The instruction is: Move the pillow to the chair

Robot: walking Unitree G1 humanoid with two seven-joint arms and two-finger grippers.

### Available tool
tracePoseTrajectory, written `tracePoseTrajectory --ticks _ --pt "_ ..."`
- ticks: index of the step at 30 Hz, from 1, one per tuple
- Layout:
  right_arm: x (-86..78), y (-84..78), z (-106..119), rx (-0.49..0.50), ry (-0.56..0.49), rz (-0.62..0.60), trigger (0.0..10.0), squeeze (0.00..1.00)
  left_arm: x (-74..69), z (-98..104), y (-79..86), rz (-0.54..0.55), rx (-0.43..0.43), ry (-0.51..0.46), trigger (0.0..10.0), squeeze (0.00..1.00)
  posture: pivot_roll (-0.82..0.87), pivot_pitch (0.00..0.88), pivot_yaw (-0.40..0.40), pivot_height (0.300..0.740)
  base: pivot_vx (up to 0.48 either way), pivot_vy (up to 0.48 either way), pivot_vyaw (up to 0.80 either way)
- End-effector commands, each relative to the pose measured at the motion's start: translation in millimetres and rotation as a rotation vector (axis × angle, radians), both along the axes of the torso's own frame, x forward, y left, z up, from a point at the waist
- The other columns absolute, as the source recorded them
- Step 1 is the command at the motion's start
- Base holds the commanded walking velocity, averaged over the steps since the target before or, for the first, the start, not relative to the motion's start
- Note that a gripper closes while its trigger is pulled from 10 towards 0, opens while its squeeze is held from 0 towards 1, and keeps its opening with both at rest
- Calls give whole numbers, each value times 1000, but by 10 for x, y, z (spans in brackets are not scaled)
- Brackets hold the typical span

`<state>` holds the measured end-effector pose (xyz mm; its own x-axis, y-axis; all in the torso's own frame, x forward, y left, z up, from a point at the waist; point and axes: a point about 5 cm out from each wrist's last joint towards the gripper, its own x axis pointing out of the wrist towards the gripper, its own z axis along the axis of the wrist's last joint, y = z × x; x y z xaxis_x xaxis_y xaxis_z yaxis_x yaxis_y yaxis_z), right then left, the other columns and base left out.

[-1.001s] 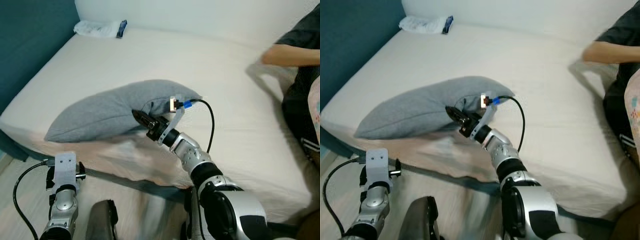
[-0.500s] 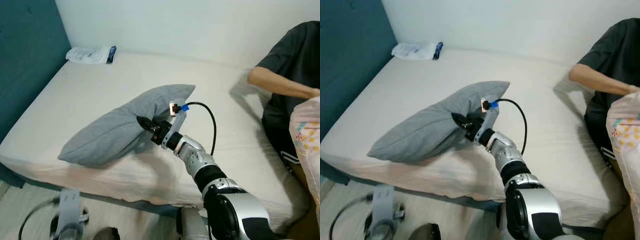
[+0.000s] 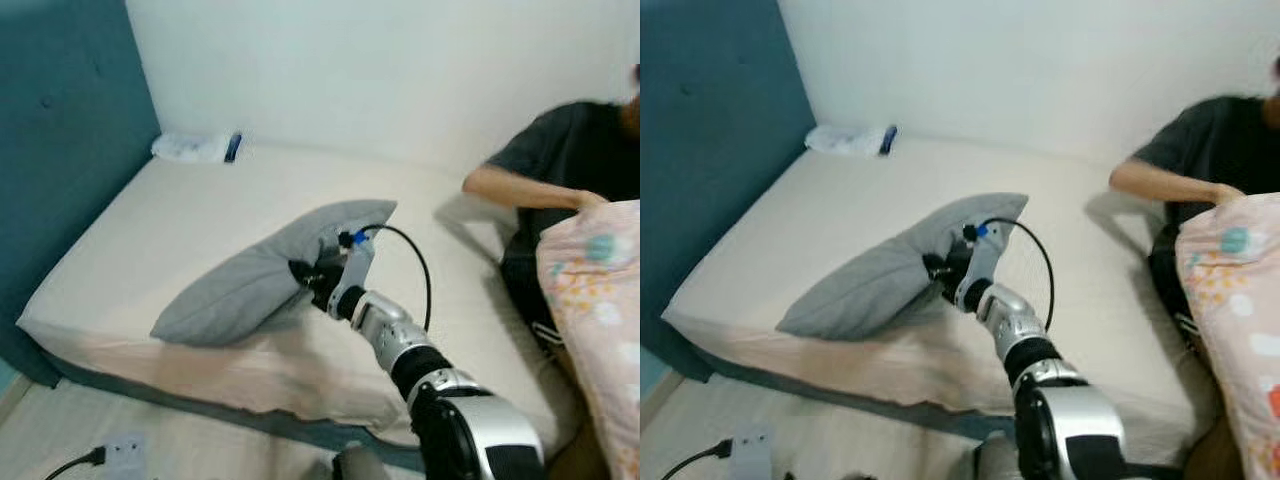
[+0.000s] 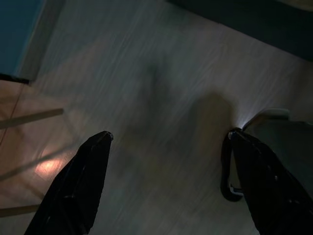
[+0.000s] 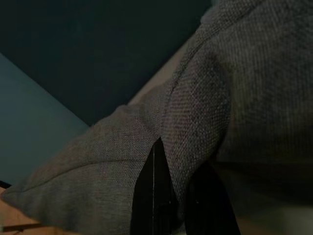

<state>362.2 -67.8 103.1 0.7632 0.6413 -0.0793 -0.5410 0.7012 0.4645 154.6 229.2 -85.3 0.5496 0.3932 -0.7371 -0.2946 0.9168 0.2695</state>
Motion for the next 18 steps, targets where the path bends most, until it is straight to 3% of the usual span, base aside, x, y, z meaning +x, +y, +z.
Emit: tracePoseTrajectory --ticks 1,9,18 --pt "60 -13 135 33 -53 -9 10000 0 11 -10 -47 -36 -3 16 10000 0 -27 44 -53 686 0 0 0" --pt "65 -21 139 42 -52 -17 10000 0 42 -6 -81 -69 -1 15 10000 0 -32 42 -48 732 0 0 0" --pt "-5 -17 -13 -14 -12 -6 10000 0 -42 -47 -100 -85 -6 49 10000 0 -29 42 -51 740 0 0 0"
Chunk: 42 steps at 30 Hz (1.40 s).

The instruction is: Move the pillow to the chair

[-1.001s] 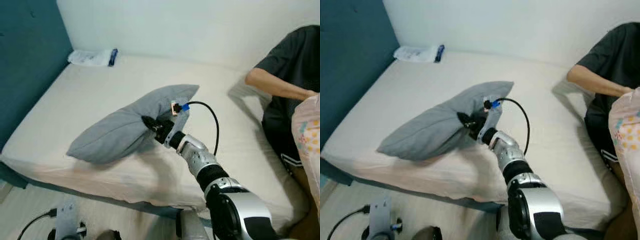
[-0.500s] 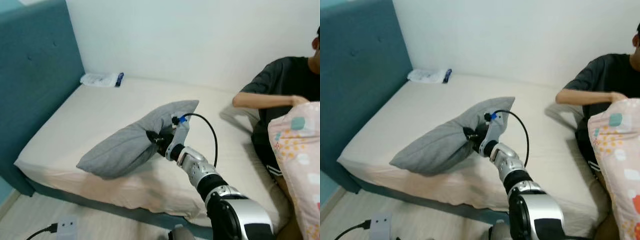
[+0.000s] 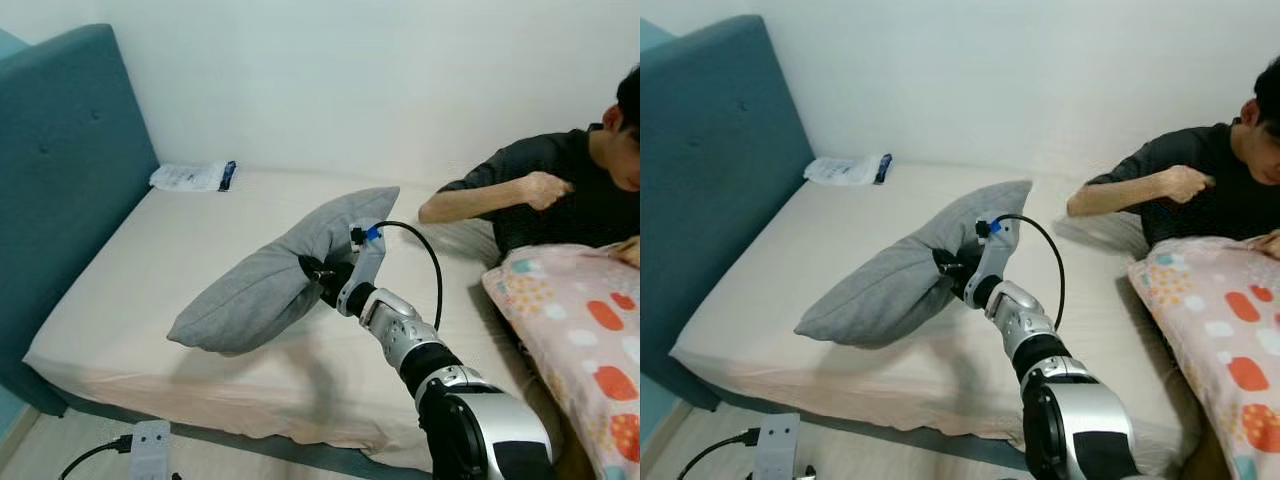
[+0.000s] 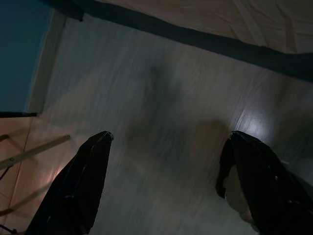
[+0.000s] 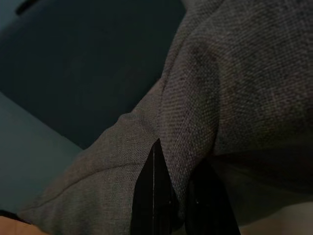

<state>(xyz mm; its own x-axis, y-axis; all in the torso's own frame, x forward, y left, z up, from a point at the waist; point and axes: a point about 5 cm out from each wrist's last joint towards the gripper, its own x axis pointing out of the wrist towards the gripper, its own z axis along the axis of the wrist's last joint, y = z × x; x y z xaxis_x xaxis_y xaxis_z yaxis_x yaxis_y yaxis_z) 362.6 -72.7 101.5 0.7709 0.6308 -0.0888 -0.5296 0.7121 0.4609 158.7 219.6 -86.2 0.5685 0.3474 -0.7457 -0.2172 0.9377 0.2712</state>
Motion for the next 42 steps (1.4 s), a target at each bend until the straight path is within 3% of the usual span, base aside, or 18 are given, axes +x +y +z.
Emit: tracePoseTrajectory --ticks 1,3,6,8,9,10,12,13,14,17,19,21,24,29,36,38,42 --pt "-39 13 -71 -38 3 1 10000 0 -99 -48 -15 -6 -6 42 10000 0 -29 42 -52 740 0 0 0" --pt "-72 -7 -147 -71 23 -5 10000 0 -117 -58 -26 -6 -10 49 10000 0 -29 42 -52 740 0 0 0" --pt "-307 -134 -554 -240 116 7 10000 0 -209 -103 -66 -14 -21 87 10000 0 -27 40 -57 740 0 0 0" --pt "-369 -183 -642 -247 141 -2 10000 0 -227 -111 -75 -14 -24 93 10000 0 -26 42 -58 740 0 0 0" --pt "-542 -285 -877 -368 207 16 10000 0 -261 -128 -98 -13 -47 99 10000 0 -30 41 -55 740 0 0 581" --pt "-542 -285 -877 -368 207 16 10000 0 -261 -128 -98 -13 -47 99 10000 0 -30 41 -55 740 0 0 581" --pt "-722 -379 -1083 -494 255 47 10000 0 -291 -146 -135 -21 -83 104 10000 0 -30 41 -56 740 0 0 656" --pt "-722 -379 -1083 -494 255 47 10000 0 -291 -146 -135 -21 -83 104 10000 0 -30 41 -56 740 0 0 731" --pt "-897 -486 -1262 -603 308 62 10000 0 -322 -166 -178 -57 -101 122 10000 0 -32 38 -56 740 0 0 731" --pt "-1180 -654 -1498 -759 377 108 10000 0 -390 -199 -226 -115 -97 170 10000 0 -31 39 -57 740 0 0 731" --pt "-1461 -810 -1684 -793 486 98 10000 0 -433 -224 -292 -150 -127 195 10000 0 -35 38 -51 740 0 0 731" --pt "-1589 -878 -1756 -802 535 88 10000 0 -444 -232 -331 -166 -149 200 10000 0 -35 38 -51 740 0 0 731" --pt "-1621 -960 -1769 -736 591 13 10000 0 -412 -234 -471 -219 -225 182 10000 0 -44 39 -40 740 0 0 731" --pt "-1684 -988 -1795 -789 584 81 10000 0 -335 -218 -593 -302 -208 172 10000 0 -38 38 -48 740 0 0 731" --pt "-1684 -974 -1796 -813 569 106 10000 0 -252 -192 -628 -306 -203 148 10000 0 -48 42 -46 740 0 0 729" --pt "-1685 -968 -1797 -815 568 110 10000 0 -252 -194 -651 -302 -257 150 10000 0 -52 45 -42 740 0 0 731" --pt "-1691 -969 -1800 -807 573 104 10000 0 -254 -195 -636 -282 -269 148 10000 0 -53 49 -39 740 0 0 731"
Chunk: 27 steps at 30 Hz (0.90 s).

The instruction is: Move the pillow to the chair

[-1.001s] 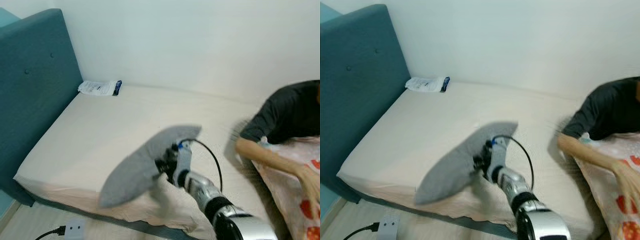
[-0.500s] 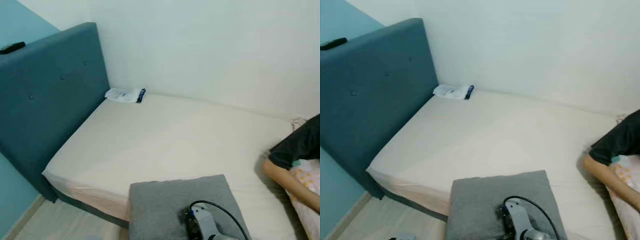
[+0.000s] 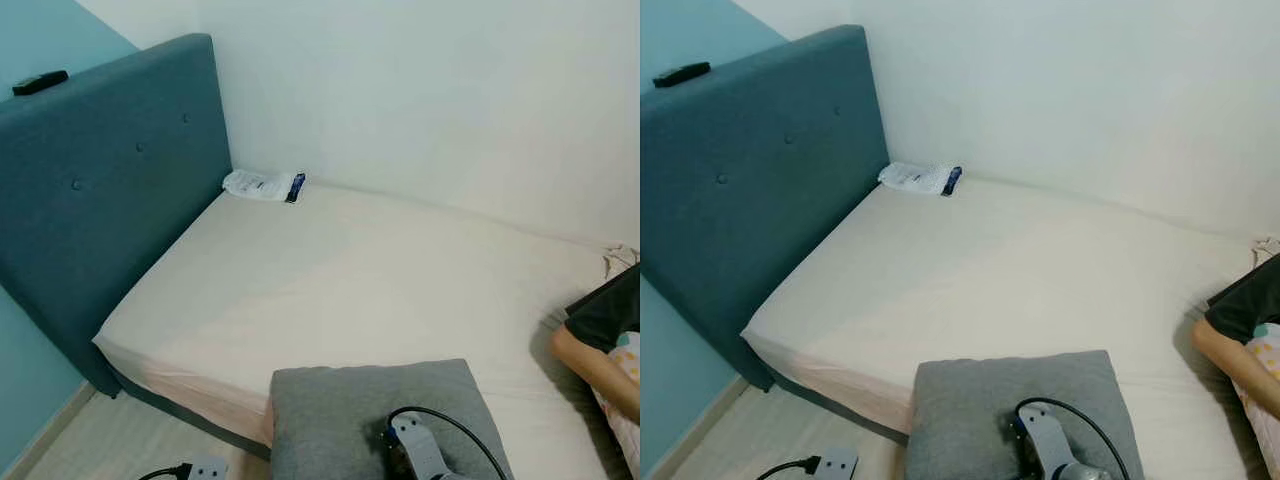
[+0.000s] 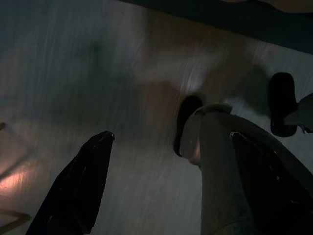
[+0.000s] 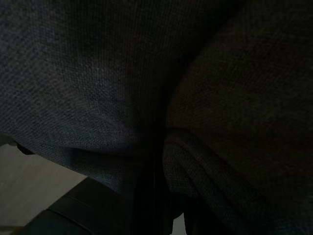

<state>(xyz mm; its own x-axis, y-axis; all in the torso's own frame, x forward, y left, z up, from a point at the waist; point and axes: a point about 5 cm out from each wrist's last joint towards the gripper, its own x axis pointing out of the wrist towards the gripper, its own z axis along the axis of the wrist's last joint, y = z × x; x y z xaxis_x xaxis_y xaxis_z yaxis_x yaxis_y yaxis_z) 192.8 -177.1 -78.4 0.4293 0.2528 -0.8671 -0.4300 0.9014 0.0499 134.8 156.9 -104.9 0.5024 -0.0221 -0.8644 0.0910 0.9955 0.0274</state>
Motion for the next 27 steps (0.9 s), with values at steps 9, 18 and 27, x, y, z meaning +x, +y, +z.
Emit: tracePoseTrajectory --ticks 9,18,27 --pt "-18 75 -13 19 4 20 10000 0 -82 -27 105 -64 95 44 10000 0 -50 51 -36 740 0 -208 730" --pt "-33 50 -19 11 5 24 10000 0 -125 -42 99 -8 70 59 10000 0 -53 52 -42 740 0 0 731" --pt "-51 31 -26 5 7 23 10000 0 -146 -51 61 -29 57 67 10000 0 -57 48 -43 740 0 0 731"
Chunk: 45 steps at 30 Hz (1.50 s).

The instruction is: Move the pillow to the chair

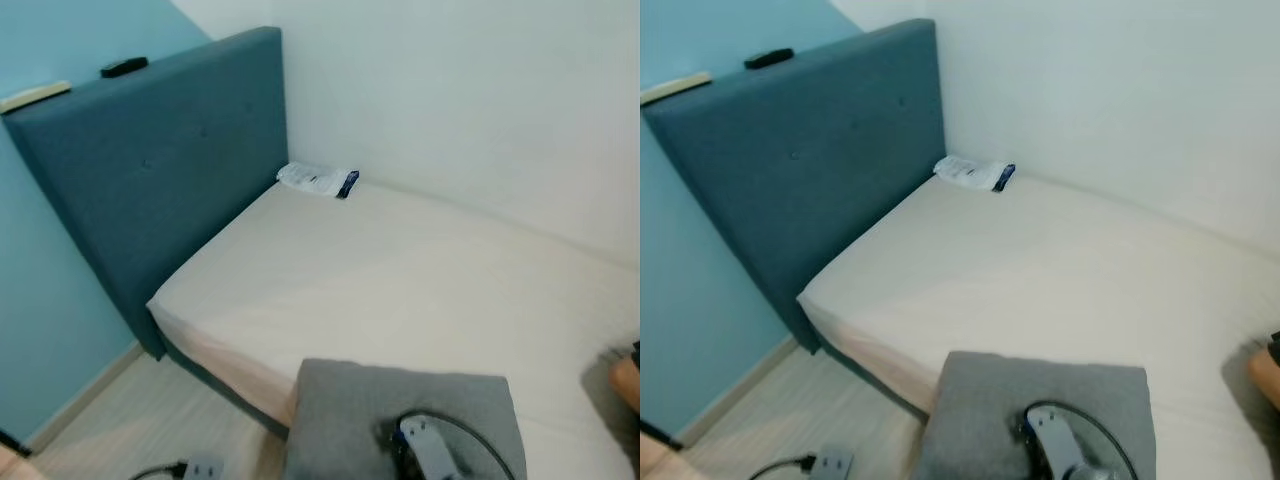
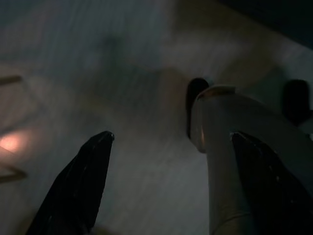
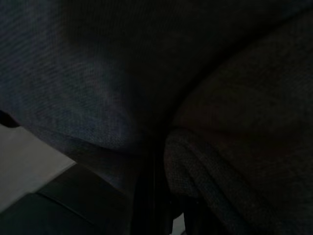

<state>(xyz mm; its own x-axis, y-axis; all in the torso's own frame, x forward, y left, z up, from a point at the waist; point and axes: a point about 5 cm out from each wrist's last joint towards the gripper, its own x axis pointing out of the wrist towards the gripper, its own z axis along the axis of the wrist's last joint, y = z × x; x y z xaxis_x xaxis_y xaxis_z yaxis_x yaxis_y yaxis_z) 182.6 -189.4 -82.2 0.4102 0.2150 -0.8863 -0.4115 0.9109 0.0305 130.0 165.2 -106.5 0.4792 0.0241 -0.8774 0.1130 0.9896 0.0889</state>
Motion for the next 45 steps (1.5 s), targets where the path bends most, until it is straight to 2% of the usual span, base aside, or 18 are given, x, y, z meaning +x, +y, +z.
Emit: tracePoseTrajectory --ticks 1,15,21,27,35,45 --pt "49 151 12 39 -19 43 10000 0 -97 -35 -19 -9 -6 41 10000 0 -57 46 -43 740 0 0 731" --pt "61 143 21 29 -31 70 10000 0 -71 -25 23 -34 12 36 10000 0 -50 32 -52 740 0 0 730" --pt "135 203 56 52 -65 63 10000 0 -72 -25 24 -37 14 36 10000 0 -52 36 -46 740 0 0 731" --pt "208 265 92 67 -91 75 10000 0 -82 -30 -14 -45 8 39 10000 0 -59 33 -50 740 0 0 730" --pt "235 271 108 59 -90 112 10000 0 -22 -15 -82 -36 -9 24 10000 0 -66 42 -64 740 0 0 730" --pt "230 317 103 80 -87 105 10000 0 -98 -34 -10 -29 3 39 10000 0 -74 69 -47 740 0 0 731"
